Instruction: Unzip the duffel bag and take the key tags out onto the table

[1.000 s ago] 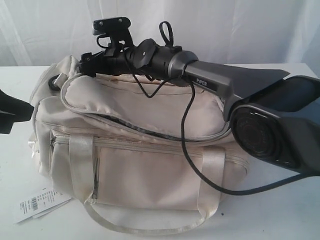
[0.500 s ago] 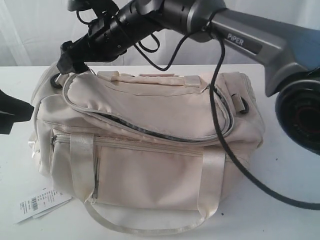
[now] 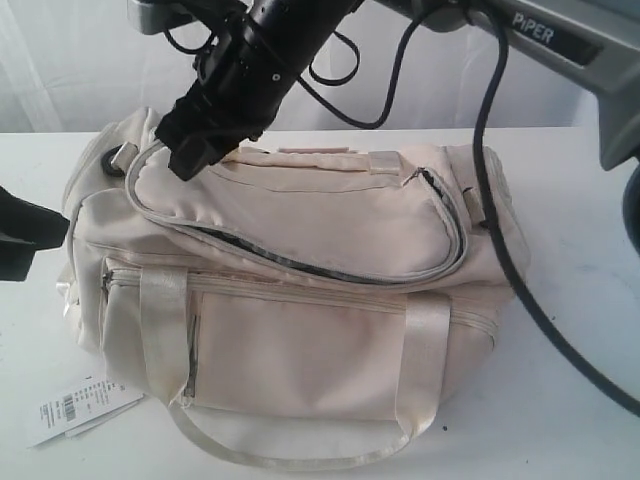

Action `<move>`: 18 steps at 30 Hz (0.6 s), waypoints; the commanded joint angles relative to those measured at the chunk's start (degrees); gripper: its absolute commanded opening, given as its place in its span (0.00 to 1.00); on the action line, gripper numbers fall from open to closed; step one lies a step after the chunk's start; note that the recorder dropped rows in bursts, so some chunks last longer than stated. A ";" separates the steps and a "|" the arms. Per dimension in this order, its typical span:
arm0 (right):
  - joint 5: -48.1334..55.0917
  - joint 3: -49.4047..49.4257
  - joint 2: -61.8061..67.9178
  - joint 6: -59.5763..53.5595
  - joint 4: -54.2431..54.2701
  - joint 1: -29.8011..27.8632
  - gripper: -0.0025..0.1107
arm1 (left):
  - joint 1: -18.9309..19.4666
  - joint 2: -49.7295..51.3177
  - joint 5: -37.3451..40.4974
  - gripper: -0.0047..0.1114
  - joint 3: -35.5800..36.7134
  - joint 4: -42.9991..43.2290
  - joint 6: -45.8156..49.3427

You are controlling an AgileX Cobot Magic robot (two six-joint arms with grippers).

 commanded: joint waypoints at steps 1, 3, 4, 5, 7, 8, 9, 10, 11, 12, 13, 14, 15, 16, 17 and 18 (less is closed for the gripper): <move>0.25 0.07 -3.45 0.00 1.00 -0.28 0.11 | -0.17 -0.40 -2.92 0.04 2.09 -1.08 1.94; 0.25 0.07 -5.07 0.00 0.86 -0.28 0.02 | -0.17 -0.40 -3.85 0.04 2.74 -1.08 2.01; 0.25 0.33 -6.04 0.00 0.86 -0.28 0.02 | -0.17 -0.40 -4.43 0.04 3.25 -1.08 2.01; 0.25 0.99 -7.09 0.00 0.86 -0.28 0.02 | -0.17 -0.40 -4.85 0.04 3.67 -1.08 2.01; 0.25 3.36 -10.14 -0.10 0.73 -0.28 0.02 | -0.17 -0.40 -6.37 0.04 4.60 -1.08 2.01; 0.25 5.14 -11.99 -0.25 0.22 -0.28 0.02 | -0.17 -0.40 -6.89 0.04 4.88 -1.08 2.01; 0.25 6.81 -13.92 -0.53 -0.58 -0.28 0.02 | -0.17 -0.40 -7.15 0.04 5.04 -1.08 2.01; 0.25 9.13 -16.10 -0.97 -1.61 -0.28 0.02 | -0.17 -0.40 -7.16 0.04 5.14 -1.08 2.01; 0.25 11.67 -18.27 -1.29 -3.21 -0.28 0.02 | -0.17 -0.40 -7.16 0.04 5.14 -1.08 2.01; 0.25 14.37 -20.11 -1.29 -4.41 -0.28 0.02 | -0.17 -0.40 -7.16 0.04 5.14 -1.08 2.01; 0.25 16.73 -21.98 -1.29 -5.47 -0.28 0.02 | -0.17 -0.40 -7.16 0.04 5.14 -1.08 2.01; 0.25 20.39 -24.78 -1.29 -6.96 -0.28 0.02 | -0.17 -0.40 -7.16 0.04 5.14 -1.08 2.01; 0.25 22.90 -26.64 -1.29 -7.74 -0.28 0.02 | -0.17 -0.40 -7.16 0.04 5.14 -1.08 2.01; 0.25 26.05 -28.81 -1.29 -8.53 -0.28 0.02 | -0.17 -0.40 -7.16 0.04 5.14 -1.08 2.01; 0.25 29.09 -30.90 -1.29 -8.88 -0.28 0.02 | -0.17 -0.40 -7.16 0.04 5.12 -1.31 2.01; 0.25 31.42 -32.63 -1.29 -9.02 -0.28 0.02 | -0.17 -0.40 -7.16 0.04 5.12 -1.60 1.89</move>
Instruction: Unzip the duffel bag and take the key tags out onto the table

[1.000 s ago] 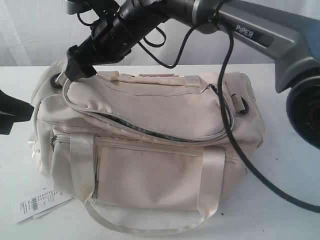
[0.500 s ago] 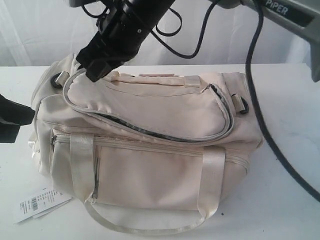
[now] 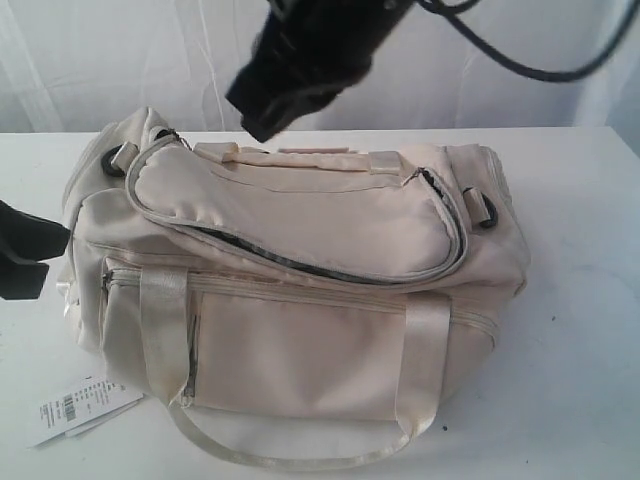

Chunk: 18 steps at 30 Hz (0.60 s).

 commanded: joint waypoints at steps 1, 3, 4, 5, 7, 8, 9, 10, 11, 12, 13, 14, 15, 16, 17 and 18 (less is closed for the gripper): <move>0.13 12.24 -8.35 -0.47 -2.31 -0.28 0.02 | -0.17 -0.40 0.01 0.04 0.31 -2.02 -0.16; 0.13 17.00 -10.30 -0.76 -2.42 -0.28 0.02 | -0.17 -0.40 0.01 0.04 0.31 -3.25 -0.16; 0.13 19.04 -10.87 -1.01 -2.42 -0.28 0.02 | -0.17 -0.40 0.01 0.04 0.31 -3.65 -0.16; 0.13 20.70 -11.39 -1.14 -2.42 -0.28 0.02 | -0.17 -0.40 0.01 0.04 0.31 -3.76 -0.16; 0.13 22.96 -11.39 -1.14 -2.42 -0.28 0.02 | -0.17 -0.40 0.01 0.04 0.31 -3.76 -0.16; 0.13 23.97 -11.10 -1.14 -2.69 -0.28 0.02 | -0.17 -0.40 0.01 0.04 0.31 -3.76 -0.16; 0.13 24.70 -10.83 -1.69 -2.67 -0.28 0.02 | -0.17 -0.40 0.01 0.04 0.31 -3.76 -0.16; -1.24 25.51 -10.55 -3.07 -2.67 -0.28 0.02 | -0.17 -0.40 0.01 0.04 0.31 -3.76 -0.16; -2.67 26.24 -10.13 -5.29 -2.67 -0.28 0.02 | -0.17 -0.40 0.01 0.04 0.31 -3.76 -0.16; -3.88 26.75 -9.88 -7.19 -2.51 -0.28 0.02 | -0.17 -0.40 0.01 0.04 0.31 -3.76 -0.16; -5.31 27.19 -9.45 -9.07 -2.51 -0.01 0.03 | -0.17 -0.40 0.01 0.04 0.31 -3.76 -0.16; -6.44 27.58 -9.21 -10.33 -2.51 0.00 0.04 | -0.17 -0.40 0.01 0.04 0.31 -3.76 -0.16; -7.35 27.63 -8.94 -10.84 -2.51 0.00 0.06 | -0.17 -0.40 0.01 0.04 0.31 -3.76 -0.16; -8.17 27.63 -8.81 -11.40 -2.23 0.00 0.08 | -0.17 -0.40 0.01 0.04 0.31 -3.76 -0.16; -10.97 27.63 -8.68 -11.65 -2.22 0.00 0.14 | -0.17 -0.40 0.01 0.04 0.31 -3.76 -0.16; -12.30 27.63 -8.68 -11.65 -2.22 0.00 0.17 | -0.17 -0.40 0.01 0.04 0.31 -3.76 -0.16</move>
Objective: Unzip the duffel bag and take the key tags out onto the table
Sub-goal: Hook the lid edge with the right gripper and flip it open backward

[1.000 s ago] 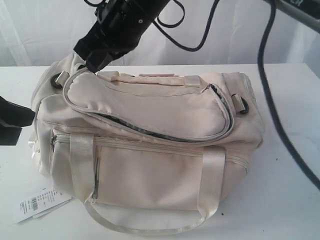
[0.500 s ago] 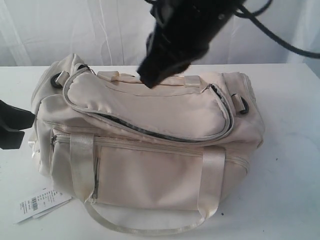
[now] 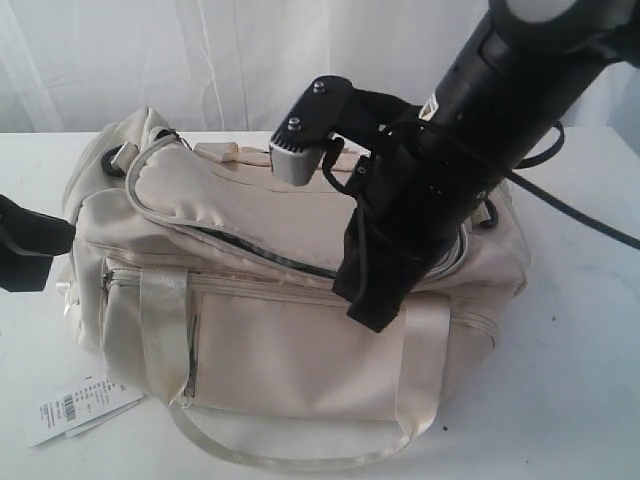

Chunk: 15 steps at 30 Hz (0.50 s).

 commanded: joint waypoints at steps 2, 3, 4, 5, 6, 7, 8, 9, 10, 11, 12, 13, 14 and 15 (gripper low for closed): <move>-7.74 0.36 0.08 -1.90 0.28 0.00 0.30 | -0.17 -0.40 0.45 0.04 0.31 -1.91 -0.16; -8.86 0.36 0.20 -4.43 0.77 0.00 0.39 | -0.17 -0.40 0.45 0.04 0.31 -2.57 -0.16; -9.36 0.36 0.20 -6.83 1.58 0.00 0.41 | -0.17 -0.40 0.45 0.04 0.31 -2.83 -0.16; -10.37 0.36 0.56 -14.08 3.60 0.00 0.46 | -0.17 -0.40 0.45 0.04 0.31 -3.98 -0.16; -10.51 0.36 0.57 -17.51 4.35 0.00 0.46 | -0.17 -0.40 0.45 0.04 0.31 -4.46 -0.16; -10.51 0.36 0.94 -23.60 7.13 0.00 0.47 | -0.17 -0.40 0.59 0.04 0.31 -4.95 -0.16; -10.51 0.36 1.39 -26.47 9.44 0.00 0.47 | -0.17 -0.40 0.59 0.04 0.31 -4.95 -0.16; -10.51 0.36 1.96 -28.32 11.01 0.00 0.47 | -0.17 -0.40 0.59 0.04 0.31 -4.95 -0.16; -10.51 0.36 2.60 -29.58 12.32 0.00 0.47 | -0.17 -0.40 0.86 0.04 0.31 -5.31 -0.16; -10.51 0.36 3.33 -30.17 12.68 0.00 0.47 | -0.17 -0.40 1.14 0.04 0.31 -5.41 -0.16; -10.51 0.36 4.29 -30.17 12.68 0.00 0.47 | -0.17 -0.40 1.60 0.04 0.31 -5.60 -0.16; -11.26 0.36 5.05 -30.17 12.68 0.00 0.46 | -0.17 -0.40 1.62 0.04 0.31 -5.99 -0.16; -13.37 0.36 5.93 -30.17 12.68 0.00 0.45 | -0.17 -0.40 1.71 0.04 0.31 -6.52 -0.16; -14.88 0.36 6.39 -30.03 12.55 0.00 0.45 | -0.17 -0.40 1.71 0.04 0.31 -6.52 -0.16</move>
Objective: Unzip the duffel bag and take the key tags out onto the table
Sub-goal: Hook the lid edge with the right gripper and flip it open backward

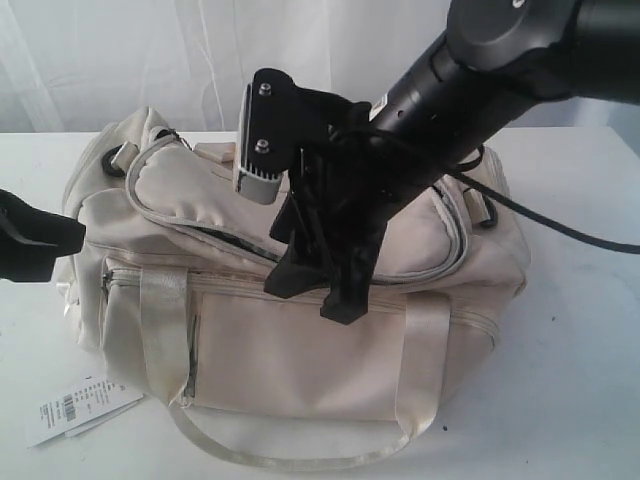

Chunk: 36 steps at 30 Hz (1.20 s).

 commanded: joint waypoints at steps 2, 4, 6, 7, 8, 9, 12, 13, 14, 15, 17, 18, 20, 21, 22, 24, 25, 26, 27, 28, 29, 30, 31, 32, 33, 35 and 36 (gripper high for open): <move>-6.26 0.36 2.48 -0.85 0.49 0.00 0.43 | -0.17 -0.40 1.01 0.04 0.31 -1.81 -0.16; -8.39 0.36 3.28 -0.85 0.36 0.00 0.41 | -0.17 -0.40 1.01 0.04 0.31 -1.81 -0.16; -10.04 0.36 3.97 -0.75 -0.81 0.00 0.38 | -0.17 -0.40 1.01 0.04 0.31 -1.81 -0.16; -10.84 0.36 4.24 -0.29 -1.66 0.00 0.37 | -0.17 -0.40 1.04 0.04 0.31 -1.79 -0.06; -11.45 0.36 4.55 0.29 -2.54 0.00 0.36 | -0.17 -0.40 1.04 0.04 0.31 -1.79 -0.06; -12.08 0.36 4.70 0.69 -3.13 0.00 0.34 | -0.17 -0.40 1.04 0.04 0.31 -1.79 -0.06; -12.67 0.36 4.78 0.69 -3.41 0.00 0.29 | -0.17 -0.40 1.04 0.04 0.31 -1.79 -0.06; -12.82 0.36 4.78 0.69 -3.41 0.00 0.27 | -0.17 -0.40 1.04 0.04 0.31 -1.90 -0.07; -12.86 0.36 4.78 0.69 -3.41 0.00 0.25 | -0.17 -0.40 1.04 0.04 0.31 -1.90 -0.07; -12.86 0.36 4.78 0.80 -3.41 0.00 0.22 | -0.17 -0.40 1.04 0.04 0.31 -1.90 -0.07; -13.11 0.36 4.78 0.80 -3.41 0.00 0.16 | -0.17 -0.40 1.04 0.04 0.31 -1.90 -0.07; -13.22 0.36 4.78 0.80 -3.41 0.00 0.11 | -0.17 -0.40 0.93 0.04 0.31 -1.88 -0.07; -13.96 0.36 4.78 0.97 -3.41 0.00 0.05 | -0.17 -0.40 0.93 0.04 0.31 -1.88 -0.07; -15.08 0.36 4.78 1.92 -3.41 0.00 0.02 | -0.17 -0.40 0.93 0.04 0.31 -1.88 -0.07; -16.31 0.36 4.78 3.12 -3.41 0.00 0.02 | -0.17 -0.40 0.93 0.04 0.31 -1.88 -0.07; -20.87 0.36 4.78 7.10 -3.41 0.00 0.02 | -0.17 -0.40 0.93 0.04 0.31 -1.88 -0.07; -23.33 0.36 4.78 8.60 -3.41 0.00 0.02 | -0.17 -0.40 0.93 0.04 0.31 -1.88 -0.07; -26.66 0.36 4.78 9.79 -3.41 0.00 0.02 | -0.17 -0.40 0.93 0.04 0.31 -2.02 -0.07; -30.13 0.36 4.78 9.95 -3.41 0.00 0.02 | -0.17 -0.40 0.93 0.04 0.31 -2.02 -0.07; -33.65 0.36 4.78 9.95 -3.41 0.00 0.02 | -0.17 -0.40 1.04 0.04 0.31 -2.02 -0.07; -37.33 0.36 4.78 9.95 -3.41 0.00 0.02 | -0.17 -0.40 1.04 0.04 0.31 -2.02 -0.07; -41.09 0.36 4.78 9.95 -3.41 0.00 0.02 | -0.17 -0.40 1.04 0.04 0.31 -2.02 -0.07; -44.24 0.36 4.78 9.95 -3.41 0.00 0.02 | -0.17 -0.40 1.04 0.04 0.31 -2.02 -0.07; -48.19 0.36 4.83 9.65 -3.41 0.00 0.02 | -0.17 -0.40 1.04 0.04 0.31 -2.13 -0.07; -50.65 0.36 4.83 9.42 -3.41 0.00 0.02 | -0.17 -0.40 1.04 0.04 0.31 -2.13 -0.07; -60.23 0.36 4.83 9.42 -3.41 0.00 0.02 | -0.17 -0.40 1.04 0.04 0.31 -2.13 -0.07; -64.46 0.36 4.83 9.42 -3.41 0.00 0.02 | -0.17 -0.40 1.04 0.04 0.31 -2.13 -0.07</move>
